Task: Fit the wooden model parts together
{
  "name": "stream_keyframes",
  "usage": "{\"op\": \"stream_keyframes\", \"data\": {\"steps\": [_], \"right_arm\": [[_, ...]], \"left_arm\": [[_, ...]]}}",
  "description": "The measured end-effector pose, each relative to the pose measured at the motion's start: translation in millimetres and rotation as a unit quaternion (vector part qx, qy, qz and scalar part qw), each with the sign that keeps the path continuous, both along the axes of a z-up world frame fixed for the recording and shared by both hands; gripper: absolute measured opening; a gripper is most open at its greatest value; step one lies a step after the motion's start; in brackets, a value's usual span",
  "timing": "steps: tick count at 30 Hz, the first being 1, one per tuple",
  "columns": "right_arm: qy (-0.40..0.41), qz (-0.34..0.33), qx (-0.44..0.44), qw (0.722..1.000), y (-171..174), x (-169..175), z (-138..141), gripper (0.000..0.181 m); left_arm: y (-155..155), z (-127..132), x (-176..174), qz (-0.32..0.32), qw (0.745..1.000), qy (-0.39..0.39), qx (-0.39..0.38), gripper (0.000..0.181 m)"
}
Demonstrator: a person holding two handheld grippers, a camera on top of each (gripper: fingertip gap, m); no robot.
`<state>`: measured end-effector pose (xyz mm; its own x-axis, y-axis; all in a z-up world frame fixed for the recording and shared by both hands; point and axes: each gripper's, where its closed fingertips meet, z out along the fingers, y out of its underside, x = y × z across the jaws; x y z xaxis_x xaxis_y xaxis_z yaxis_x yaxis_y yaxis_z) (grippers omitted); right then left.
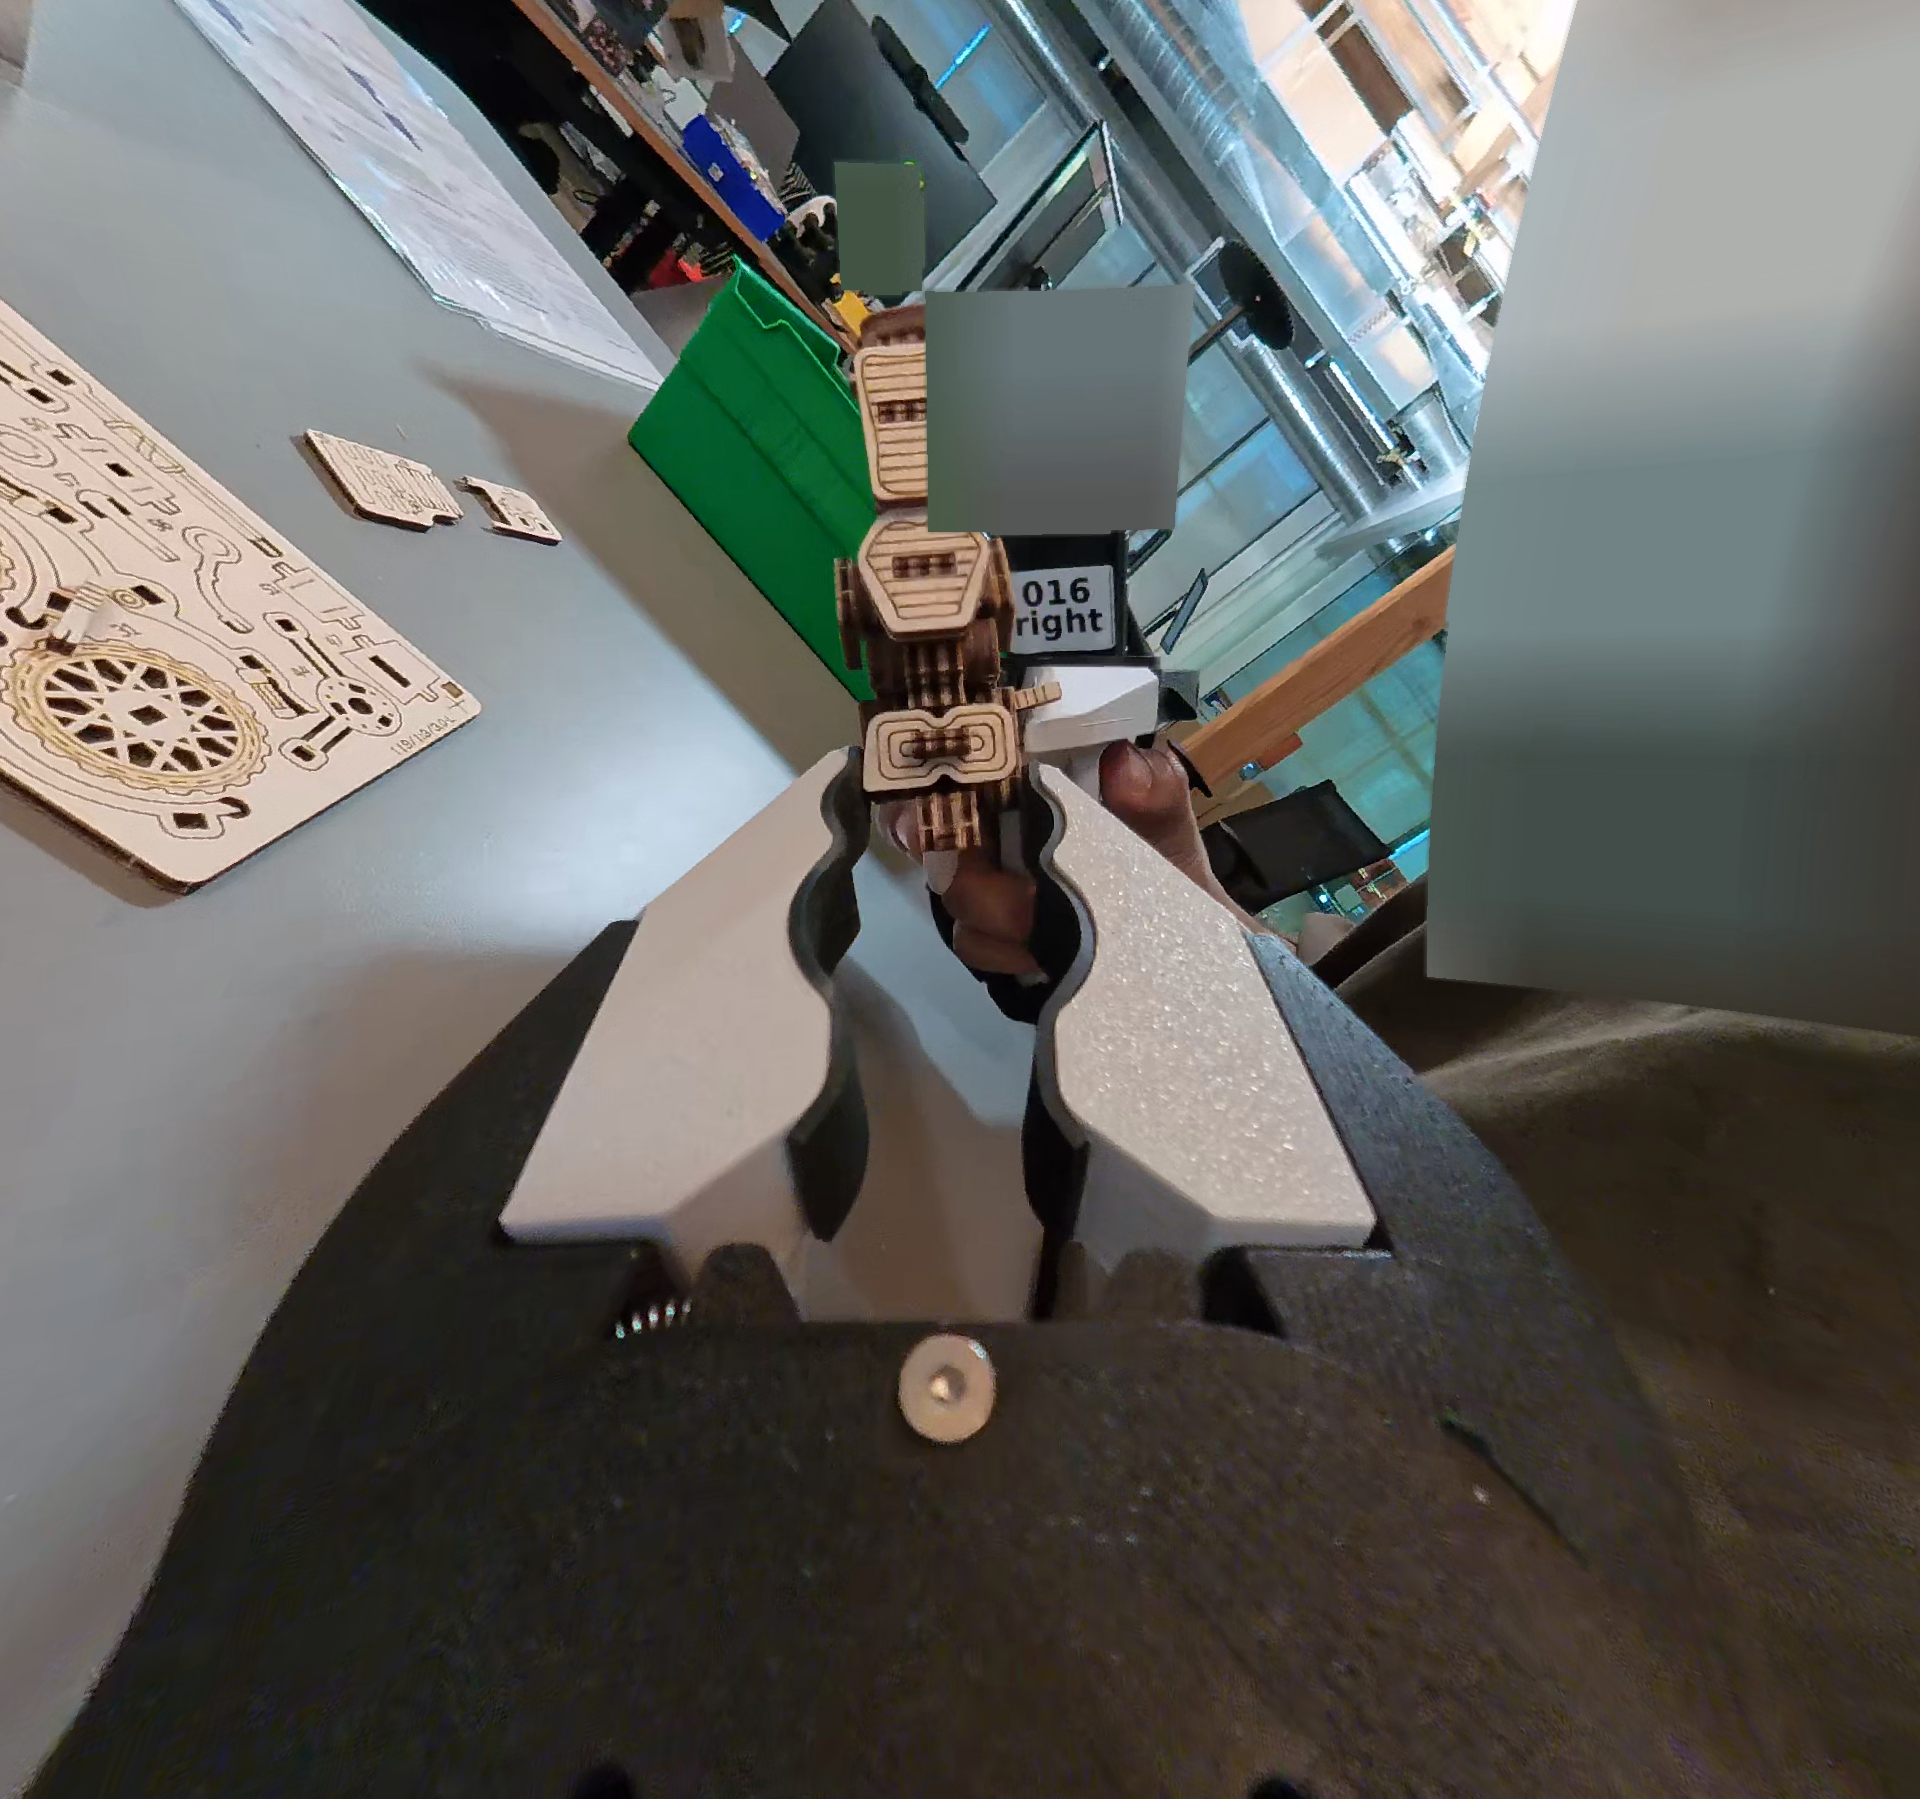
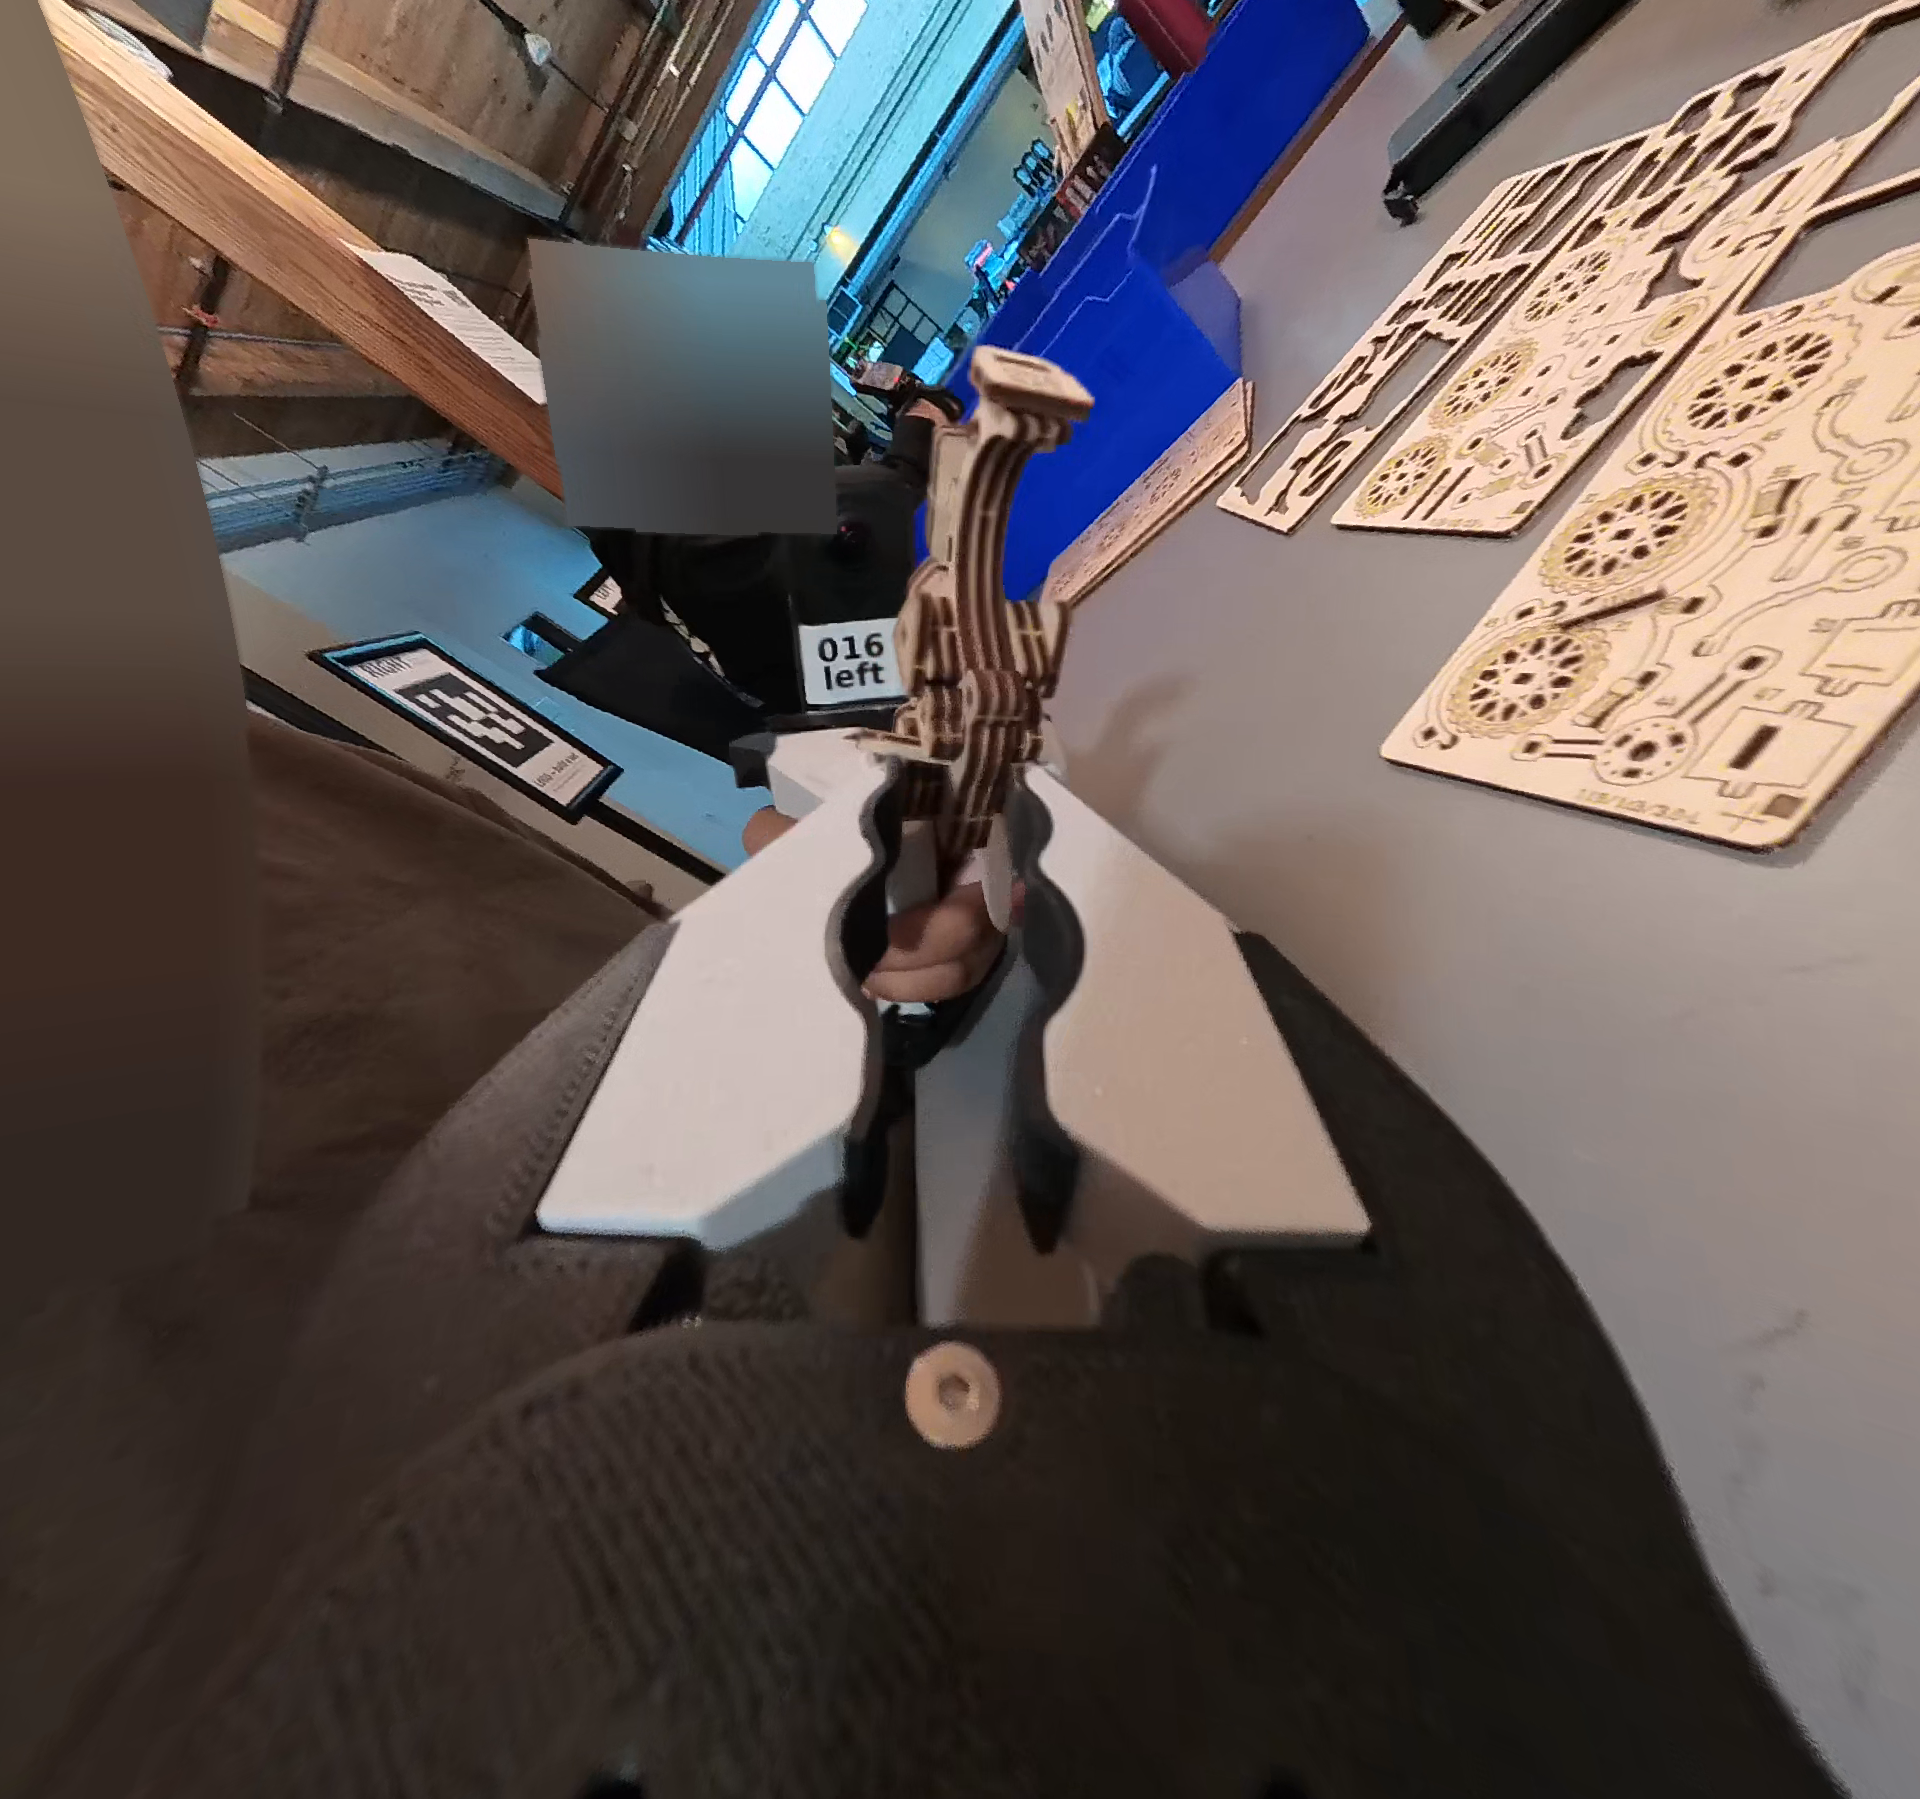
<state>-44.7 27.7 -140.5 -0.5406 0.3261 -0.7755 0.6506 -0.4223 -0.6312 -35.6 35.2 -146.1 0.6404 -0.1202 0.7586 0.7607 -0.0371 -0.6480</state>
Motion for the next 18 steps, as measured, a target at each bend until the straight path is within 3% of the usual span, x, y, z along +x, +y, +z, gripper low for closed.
{"op": "stream_keyframes", "data": {"steps": [5, 12, 18], "right_arm": [[0.007, 0.017, -0.022, 1.0, -3.5, 4.4, 6.7, 0.039], [-0.009, 0.011, -0.039, 0.999, 0.3, 2.0, 4.9, 0.026], [-0.016, 0.015, -0.049, 0.999, 0.7, 2.7, 4.5, 0.027]], "left_arm": [[-1.4, -0.8, -3.1, 0.002, 1.0, -0.017, 0.003, 0.026], [0.1, 0.0, 0.7, 0.001, 1.0, 0.011, -0.005, 0.026], [0.5, -1.4, 1.5, 0.003, 1.0, 0.025, -0.012, 0.026]]}}
